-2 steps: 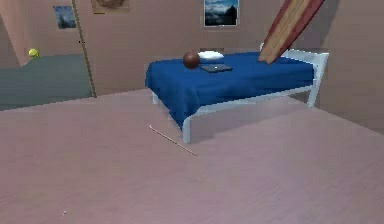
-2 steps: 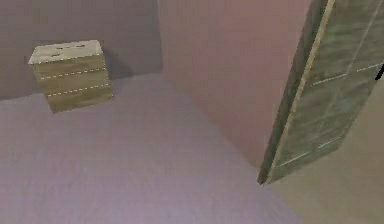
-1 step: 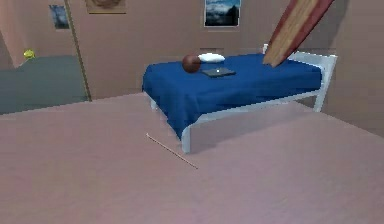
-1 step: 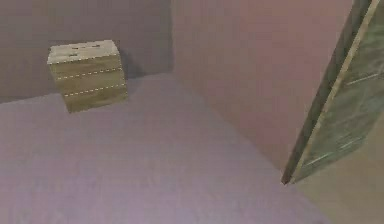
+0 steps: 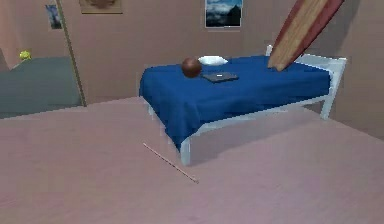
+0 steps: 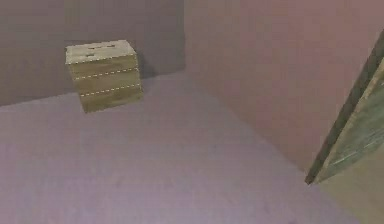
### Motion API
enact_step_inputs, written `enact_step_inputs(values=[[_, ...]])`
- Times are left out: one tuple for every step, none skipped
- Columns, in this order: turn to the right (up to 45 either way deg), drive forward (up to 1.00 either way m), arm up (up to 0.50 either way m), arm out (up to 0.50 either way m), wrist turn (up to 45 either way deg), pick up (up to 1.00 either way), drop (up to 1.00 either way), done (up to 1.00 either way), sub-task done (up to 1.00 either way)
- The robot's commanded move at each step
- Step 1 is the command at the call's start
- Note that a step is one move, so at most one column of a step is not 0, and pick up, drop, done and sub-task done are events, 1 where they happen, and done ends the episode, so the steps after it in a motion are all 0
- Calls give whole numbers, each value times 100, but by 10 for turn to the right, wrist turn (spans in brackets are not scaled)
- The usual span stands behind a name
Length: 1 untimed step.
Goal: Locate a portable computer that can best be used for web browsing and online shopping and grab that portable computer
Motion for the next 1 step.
enact_step_inputs(values=[[180,0,0,0,0,0,0,0,0]])
